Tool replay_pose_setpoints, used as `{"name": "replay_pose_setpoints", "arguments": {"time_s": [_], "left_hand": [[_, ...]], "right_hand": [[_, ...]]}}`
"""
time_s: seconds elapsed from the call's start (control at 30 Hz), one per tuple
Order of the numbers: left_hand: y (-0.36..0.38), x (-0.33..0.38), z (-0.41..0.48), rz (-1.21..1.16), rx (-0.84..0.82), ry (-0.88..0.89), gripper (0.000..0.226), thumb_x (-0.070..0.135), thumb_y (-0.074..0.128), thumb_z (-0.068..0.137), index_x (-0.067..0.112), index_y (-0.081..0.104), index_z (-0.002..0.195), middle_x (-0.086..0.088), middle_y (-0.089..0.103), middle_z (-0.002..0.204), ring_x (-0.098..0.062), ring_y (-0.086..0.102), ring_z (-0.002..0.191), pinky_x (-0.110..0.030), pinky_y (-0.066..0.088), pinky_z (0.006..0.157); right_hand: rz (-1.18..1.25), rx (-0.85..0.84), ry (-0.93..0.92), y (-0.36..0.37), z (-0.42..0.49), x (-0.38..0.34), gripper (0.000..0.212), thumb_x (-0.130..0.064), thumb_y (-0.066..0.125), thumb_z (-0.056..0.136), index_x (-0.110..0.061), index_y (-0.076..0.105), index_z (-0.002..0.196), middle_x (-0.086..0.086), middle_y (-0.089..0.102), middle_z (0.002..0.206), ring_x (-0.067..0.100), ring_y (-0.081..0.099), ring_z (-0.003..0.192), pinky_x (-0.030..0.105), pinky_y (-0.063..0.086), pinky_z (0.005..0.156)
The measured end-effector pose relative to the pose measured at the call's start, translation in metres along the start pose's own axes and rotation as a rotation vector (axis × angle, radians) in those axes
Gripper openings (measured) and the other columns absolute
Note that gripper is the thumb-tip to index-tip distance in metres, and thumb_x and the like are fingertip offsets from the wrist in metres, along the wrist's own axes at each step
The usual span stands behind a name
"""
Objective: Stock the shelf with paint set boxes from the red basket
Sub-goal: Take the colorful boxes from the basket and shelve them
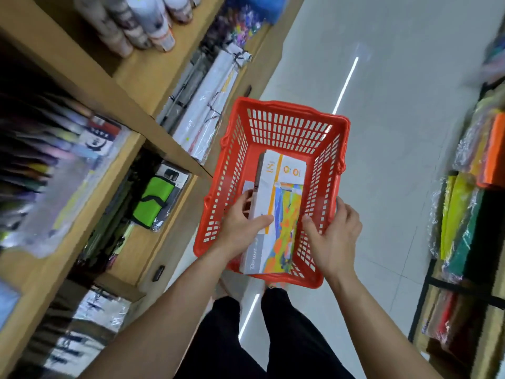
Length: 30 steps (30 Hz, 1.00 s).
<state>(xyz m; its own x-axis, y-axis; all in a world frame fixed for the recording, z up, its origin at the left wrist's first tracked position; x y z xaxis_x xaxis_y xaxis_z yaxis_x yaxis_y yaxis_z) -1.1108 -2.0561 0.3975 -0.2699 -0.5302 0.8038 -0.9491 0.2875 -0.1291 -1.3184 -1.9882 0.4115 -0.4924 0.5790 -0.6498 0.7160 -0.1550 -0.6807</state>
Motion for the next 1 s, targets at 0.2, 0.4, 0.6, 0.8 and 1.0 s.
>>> {"name": "replay_pose_setpoints", "arguments": {"time_s": [0.2, 0.4, 0.6, 0.8, 1.0], "left_hand": [[-0.087, 0.081, -0.111, -0.218, 0.181, 0.129, 0.036, 0.020, 0.076, 0.077, 0.028, 0.070, 0.111, 0.009, 0.080, 0.104, -0.012, 0.076, 0.092, -0.023, 0.058, 0.070], [-0.161, 0.094, -0.216, -0.294, 0.437, 0.224, 0.040, 0.030, 0.072, 0.090, 0.033, 0.059, 0.128, 0.021, 0.076, 0.111, -0.007, 0.072, 0.105, -0.023, 0.057, 0.080], [-0.242, 0.090, -0.326, -0.191, 0.724, 0.368, 0.047, 0.035, 0.064, 0.096, 0.040, 0.042, 0.137, 0.029, 0.067, 0.122, 0.011, 0.064, 0.103, -0.012, 0.051, 0.079], [-0.327, 0.071, -0.448, -0.171, 0.997, 0.437, 0.046, 0.064, 0.067, 0.076, 0.065, 0.051, 0.119, 0.032, 0.071, 0.110, 0.005, 0.069, 0.096, -0.014, 0.053, 0.073], [-0.422, 0.059, -0.502, -0.021, 1.210, 0.426, 0.023, 0.066, 0.054, 0.078, 0.076, 0.051, 0.099, 0.037, 0.057, 0.102, -0.008, 0.061, 0.101, -0.030, 0.050, 0.079]], "right_hand": [[0.599, -0.573, -0.141, 0.018, -0.069, -0.136, 0.061, -0.046, 0.068, 0.085, -0.044, 0.050, 0.144, -0.004, 0.070, 0.137, 0.019, 0.069, 0.123, 0.043, 0.055, 0.102], [0.631, -0.729, -0.417, 0.035, -0.145, -0.238, 0.053, -0.043, 0.067, 0.089, -0.058, 0.052, 0.138, -0.016, 0.069, 0.137, 0.010, 0.067, 0.126, 0.049, 0.051, 0.108], [0.533, -0.863, -0.682, 0.060, -0.246, -0.320, 0.053, -0.050, 0.066, 0.096, -0.039, 0.054, 0.147, -0.011, 0.071, 0.137, 0.012, 0.069, 0.124, 0.036, 0.058, 0.099], [0.525, -0.993, -0.863, 0.082, -0.367, -0.389, 0.047, -0.045, 0.067, 0.095, -0.045, 0.056, 0.141, -0.017, 0.075, 0.126, 0.007, 0.074, 0.112, 0.025, 0.061, 0.086], [0.396, -1.025, -0.963, 0.125, -0.443, -0.465, 0.039, -0.051, 0.067, 0.094, -0.047, 0.062, 0.132, -0.018, 0.080, 0.106, 0.000, 0.075, 0.076, 0.029, 0.056, 0.065]]}}
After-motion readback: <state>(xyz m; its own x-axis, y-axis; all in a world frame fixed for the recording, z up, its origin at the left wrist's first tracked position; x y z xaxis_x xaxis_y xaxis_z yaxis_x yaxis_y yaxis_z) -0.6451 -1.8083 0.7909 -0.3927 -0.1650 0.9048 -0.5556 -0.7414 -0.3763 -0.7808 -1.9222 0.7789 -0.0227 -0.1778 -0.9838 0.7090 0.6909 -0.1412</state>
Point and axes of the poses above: each hand's wrist, its own z-axis towards the middle knuckle, its own y-axis out of the palm, x = y × z, the point moved 6 cm from there along z, towards the middle knuckle
